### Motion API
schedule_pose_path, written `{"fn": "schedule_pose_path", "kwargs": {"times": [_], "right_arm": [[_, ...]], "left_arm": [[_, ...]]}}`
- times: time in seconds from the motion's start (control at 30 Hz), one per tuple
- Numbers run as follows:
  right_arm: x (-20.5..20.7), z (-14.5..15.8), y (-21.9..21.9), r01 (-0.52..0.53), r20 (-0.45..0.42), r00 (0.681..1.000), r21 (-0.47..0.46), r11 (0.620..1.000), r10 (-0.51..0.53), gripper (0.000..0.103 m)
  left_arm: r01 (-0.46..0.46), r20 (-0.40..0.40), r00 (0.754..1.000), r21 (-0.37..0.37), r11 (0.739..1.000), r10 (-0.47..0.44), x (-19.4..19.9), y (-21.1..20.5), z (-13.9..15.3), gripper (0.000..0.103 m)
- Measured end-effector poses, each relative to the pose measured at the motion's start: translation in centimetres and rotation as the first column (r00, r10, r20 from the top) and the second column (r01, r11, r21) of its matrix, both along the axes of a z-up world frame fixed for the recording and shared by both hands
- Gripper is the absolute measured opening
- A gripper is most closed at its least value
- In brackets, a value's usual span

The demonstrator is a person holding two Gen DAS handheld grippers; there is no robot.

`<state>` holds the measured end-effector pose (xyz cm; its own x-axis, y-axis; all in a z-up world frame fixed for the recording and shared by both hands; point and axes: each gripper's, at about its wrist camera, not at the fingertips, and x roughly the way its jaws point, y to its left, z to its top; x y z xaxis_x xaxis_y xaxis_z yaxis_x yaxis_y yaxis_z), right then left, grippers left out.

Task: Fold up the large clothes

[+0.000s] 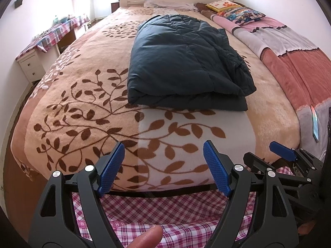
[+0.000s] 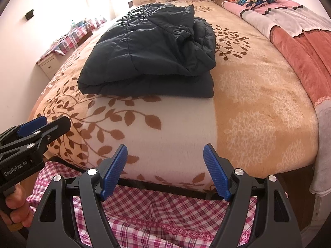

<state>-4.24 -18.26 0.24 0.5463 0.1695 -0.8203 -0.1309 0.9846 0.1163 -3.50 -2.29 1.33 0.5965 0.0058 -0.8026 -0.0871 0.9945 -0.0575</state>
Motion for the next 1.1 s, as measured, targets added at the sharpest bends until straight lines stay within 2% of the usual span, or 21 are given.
{"fn": "schedule_pose_path", "kwargs": {"times": [0.63,1.1], "right_arm": [[0.20,-0.17,-0.10,0.000,-0.015,1.000,-0.004,1.000,0.000,0.074],[0.14,0.19,-0.16,0.000,0.005,1.000,-0.015,1.000,0.000,0.074]], "left_arm": [[0.008,-0.007,1.000,-0.002,1.000,-0.008,0.19,0.18,-0.04,0.078],[0.011,-0.005,1.000,-0.003,1.000,-0.011,0.08,0.26,0.09,0.078]]}}
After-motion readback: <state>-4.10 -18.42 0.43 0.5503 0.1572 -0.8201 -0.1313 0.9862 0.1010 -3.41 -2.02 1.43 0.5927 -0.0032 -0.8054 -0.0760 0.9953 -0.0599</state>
